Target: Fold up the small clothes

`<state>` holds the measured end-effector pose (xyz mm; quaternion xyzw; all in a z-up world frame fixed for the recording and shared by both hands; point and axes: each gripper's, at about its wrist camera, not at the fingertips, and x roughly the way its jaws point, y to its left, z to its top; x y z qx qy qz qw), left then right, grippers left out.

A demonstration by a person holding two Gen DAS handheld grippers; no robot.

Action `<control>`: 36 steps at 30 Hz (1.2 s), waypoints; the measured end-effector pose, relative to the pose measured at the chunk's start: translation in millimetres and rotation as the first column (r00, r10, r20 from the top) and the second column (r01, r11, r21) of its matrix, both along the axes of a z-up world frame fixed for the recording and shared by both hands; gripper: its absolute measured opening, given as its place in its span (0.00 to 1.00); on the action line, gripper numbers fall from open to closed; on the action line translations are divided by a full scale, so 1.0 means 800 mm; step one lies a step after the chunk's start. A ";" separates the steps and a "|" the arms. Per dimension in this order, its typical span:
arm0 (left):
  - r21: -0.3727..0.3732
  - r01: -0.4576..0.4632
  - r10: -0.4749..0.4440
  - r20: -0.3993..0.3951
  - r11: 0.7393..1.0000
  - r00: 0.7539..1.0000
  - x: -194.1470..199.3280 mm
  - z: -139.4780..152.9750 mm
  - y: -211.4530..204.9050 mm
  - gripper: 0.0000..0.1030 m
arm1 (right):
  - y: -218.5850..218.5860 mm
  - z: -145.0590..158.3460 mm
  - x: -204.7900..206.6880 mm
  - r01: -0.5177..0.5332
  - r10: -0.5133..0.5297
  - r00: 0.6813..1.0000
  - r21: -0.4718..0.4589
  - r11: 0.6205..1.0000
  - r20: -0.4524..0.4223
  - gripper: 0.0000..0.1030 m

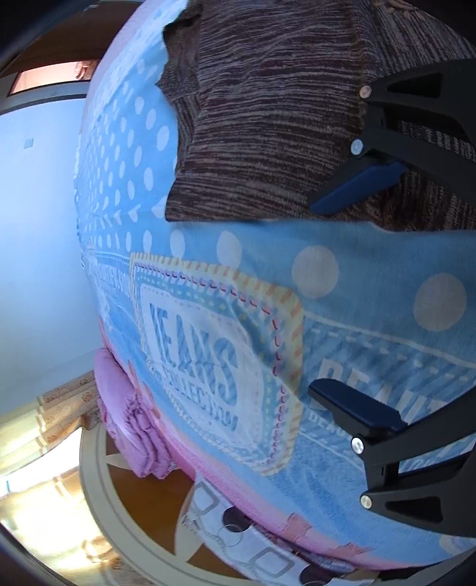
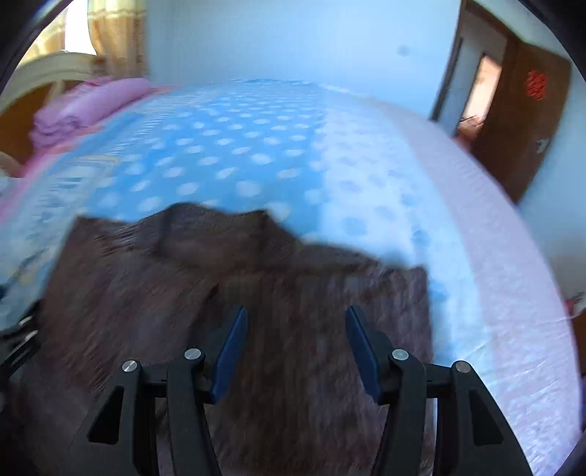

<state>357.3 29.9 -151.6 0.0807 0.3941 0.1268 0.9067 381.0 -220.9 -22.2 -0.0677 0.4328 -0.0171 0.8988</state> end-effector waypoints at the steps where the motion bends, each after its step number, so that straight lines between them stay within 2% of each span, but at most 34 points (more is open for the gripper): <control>1: -0.005 -0.003 0.003 0.003 1.000 1.000 0.000 0.000 0.001 0.93 | 0.001 0.001 -0.009 -0.025 0.027 0.999 0.072 0.997 -0.017 0.55; 3: -0.007 -0.008 0.008 0.005 1.000 1.000 -0.001 0.000 0.002 0.94 | 0.010 -0.004 -0.035 -0.080 0.095 0.994 0.210 0.974 -0.061 0.54; 5: 0.004 -0.013 0.013 0.000 1.000 1.000 0.001 -0.001 0.001 0.95 | 0.028 -0.019 -0.046 -0.123 0.151 0.984 0.261 0.958 -0.092 0.50; 7: 0.026 -0.025 0.025 -0.004 0.999 1.000 0.001 -0.002 -0.001 0.96 | 0.048 -0.037 -0.053 -0.151 0.184 0.976 0.250 0.957 -0.117 0.36; 9: 0.048 -0.063 0.064 -0.006 0.997 0.998 0.001 -0.003 0.004 0.97 | 0.064 -0.054 -0.058 -0.165 0.190 0.974 0.195 0.967 -0.120 0.31; 12: 0.004 -0.126 0.126 -0.023 0.992 0.992 0.002 -0.004 0.024 0.97 | 0.074 -0.056 -0.070 -0.185 0.203 0.974 0.169 0.968 -0.095 0.31; 14: -0.026 -0.113 0.113 -0.024 0.993 0.993 0.001 -0.003 0.029 0.95 | 0.072 -0.049 -0.075 -0.214 0.233 0.969 0.191 0.958 -0.085 0.31; 17: -0.102 -0.042 0.042 -0.003 0.994 0.999 -0.007 0.007 0.034 0.95 | 0.042 -0.023 -0.084 -0.177 0.179 0.984 0.117 0.977 -0.007 0.34; 18: -0.102 -0.046 0.048 0.009 0.994 0.999 -0.010 0.013 0.036 0.94 | 0.023 -0.014 -0.081 -0.144 0.143 0.990 0.094 0.985 0.015 0.39; 22: 0.041 0.033 -0.036 0.083 0.999 0.996 -0.008 0.047 0.013 0.99 | -0.069 0.000 -0.052 0.049 -0.050 0.998 0.050 0.998 0.036 0.42; 24: 0.040 0.077 -0.080 0.086 0.996 0.993 0.004 0.056 0.005 1.00 | -0.100 -0.003 -0.034 0.111 -0.113 0.993 0.046 0.993 0.031 0.44; 26: 0.066 0.125 -0.129 0.047 0.990 0.991 0.033 0.052 -0.013 1.00 | -0.125 -0.011 -0.021 0.137 -0.137 0.991 0.041 0.990 0.003 0.44; 29: 0.119 0.155 -0.154 -0.017 0.981 0.988 0.068 0.032 -0.037 1.00 | -0.134 -0.026 -0.001 0.122 -0.121 0.992 0.029 0.992 -0.036 0.46; 32: 0.267 0.100 -0.090 -0.049 0.958 0.995 0.097 0.001 -0.053 1.00 | -0.142 -0.042 0.011 0.117 -0.116 0.992 0.008 0.993 -0.052 0.47; 33: 0.268 0.084 -0.069 -0.065 0.960 0.995 0.104 -0.007 -0.049 1.00 | -0.152 -0.044 0.014 0.141 -0.141 0.989 0.004 0.990 -0.054 0.47; 34: 0.228 0.067 -0.054 -0.063 0.971 0.997 0.107 -0.007 -0.041 1.00 | -0.161 -0.046 0.017 0.168 -0.167 0.984 0.004 0.986 -0.061 0.48; 36: 0.234 0.018 -0.004 -0.061 0.972 0.998 0.105 -0.007 -0.032 1.00 | -0.183 -0.048 0.017 0.206 -0.203 0.977 0.043 0.978 -0.065 0.48</control>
